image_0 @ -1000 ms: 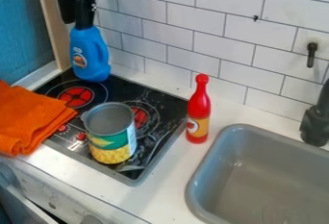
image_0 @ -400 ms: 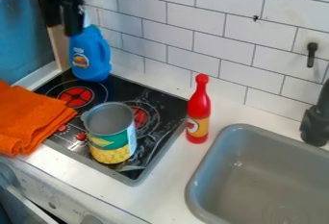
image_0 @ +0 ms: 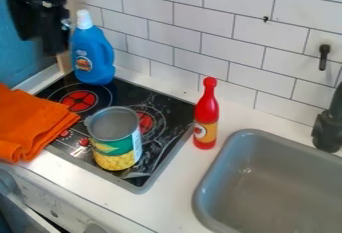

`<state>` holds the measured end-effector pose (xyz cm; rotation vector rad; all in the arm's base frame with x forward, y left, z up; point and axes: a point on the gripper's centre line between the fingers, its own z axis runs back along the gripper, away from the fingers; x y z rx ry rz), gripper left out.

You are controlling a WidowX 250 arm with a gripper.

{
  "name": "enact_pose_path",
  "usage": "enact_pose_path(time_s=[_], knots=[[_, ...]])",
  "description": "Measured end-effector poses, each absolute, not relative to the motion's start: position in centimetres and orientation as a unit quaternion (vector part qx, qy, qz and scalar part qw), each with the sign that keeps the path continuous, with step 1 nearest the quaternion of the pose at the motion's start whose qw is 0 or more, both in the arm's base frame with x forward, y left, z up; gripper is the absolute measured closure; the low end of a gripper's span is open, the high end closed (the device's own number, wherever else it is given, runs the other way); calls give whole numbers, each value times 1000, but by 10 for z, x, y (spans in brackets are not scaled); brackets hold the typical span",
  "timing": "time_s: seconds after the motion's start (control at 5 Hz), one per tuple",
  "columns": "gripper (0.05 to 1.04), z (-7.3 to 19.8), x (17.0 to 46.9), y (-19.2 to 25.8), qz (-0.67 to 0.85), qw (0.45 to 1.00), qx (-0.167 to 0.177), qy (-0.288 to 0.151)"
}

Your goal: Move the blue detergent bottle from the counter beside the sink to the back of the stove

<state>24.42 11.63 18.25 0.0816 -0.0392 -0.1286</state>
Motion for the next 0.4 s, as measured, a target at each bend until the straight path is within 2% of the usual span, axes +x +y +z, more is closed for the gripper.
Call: enact_pose_path(time_s=[0.4], knots=[[79, 173, 236, 39, -103, 994, 8, -46]])
